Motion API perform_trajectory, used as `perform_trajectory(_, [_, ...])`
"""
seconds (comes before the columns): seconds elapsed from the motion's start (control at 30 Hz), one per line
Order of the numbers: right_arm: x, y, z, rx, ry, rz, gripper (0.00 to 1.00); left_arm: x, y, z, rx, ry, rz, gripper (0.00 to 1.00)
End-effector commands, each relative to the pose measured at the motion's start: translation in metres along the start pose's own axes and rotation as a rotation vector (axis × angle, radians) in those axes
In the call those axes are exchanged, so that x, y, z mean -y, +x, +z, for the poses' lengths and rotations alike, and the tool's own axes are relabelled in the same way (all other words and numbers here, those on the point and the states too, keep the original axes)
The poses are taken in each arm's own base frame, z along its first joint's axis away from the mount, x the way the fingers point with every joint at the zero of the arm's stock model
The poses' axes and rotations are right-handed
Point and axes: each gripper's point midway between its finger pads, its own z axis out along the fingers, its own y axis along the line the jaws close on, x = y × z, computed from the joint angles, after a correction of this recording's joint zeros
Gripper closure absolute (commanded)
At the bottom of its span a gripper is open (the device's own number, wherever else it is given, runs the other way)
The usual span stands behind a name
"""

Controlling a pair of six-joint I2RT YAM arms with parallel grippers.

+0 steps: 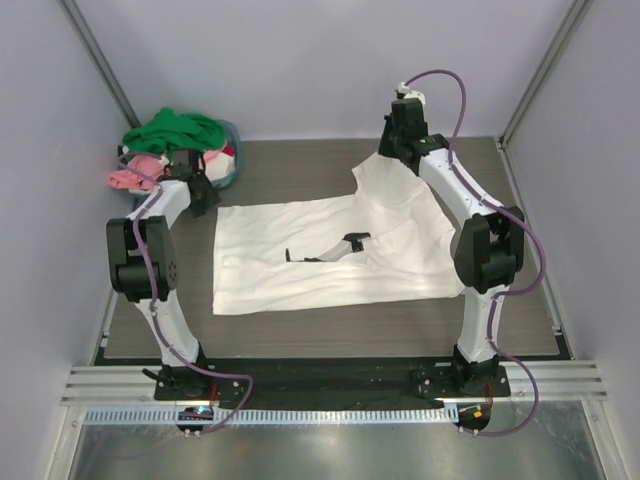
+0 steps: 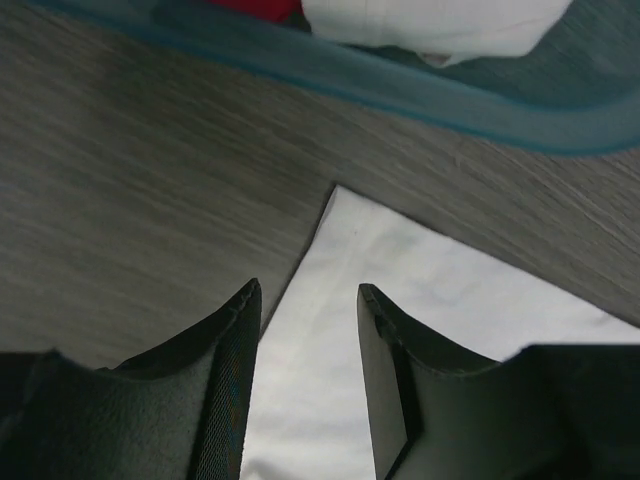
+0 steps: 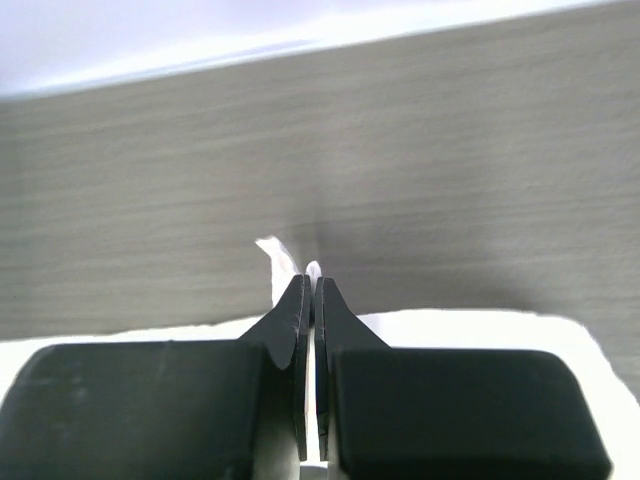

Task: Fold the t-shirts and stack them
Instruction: Fold the tshirt

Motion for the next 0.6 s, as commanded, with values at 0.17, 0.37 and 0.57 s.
perform_trajectory(0.17, [-0.008,0.014,-0.023,-0.042,-0.064,0.036,0.99,0.019,-0.020,0.059,-0.014,0.061,-0.029,0.55])
perform_trajectory(0.37, [-0.008,0.017,-0.023,-0.049,-0.070,0.027,0.99,0.017,-0.006,0.082,-0.043,0.057,-0.052,0.53])
perform_trajectory(0.57, [0.000,0.024,-0.019,-0.059,-0.037,0.012,0.99,0.026,0.004,0.080,-0.078,0.108,-0.050,0.59])
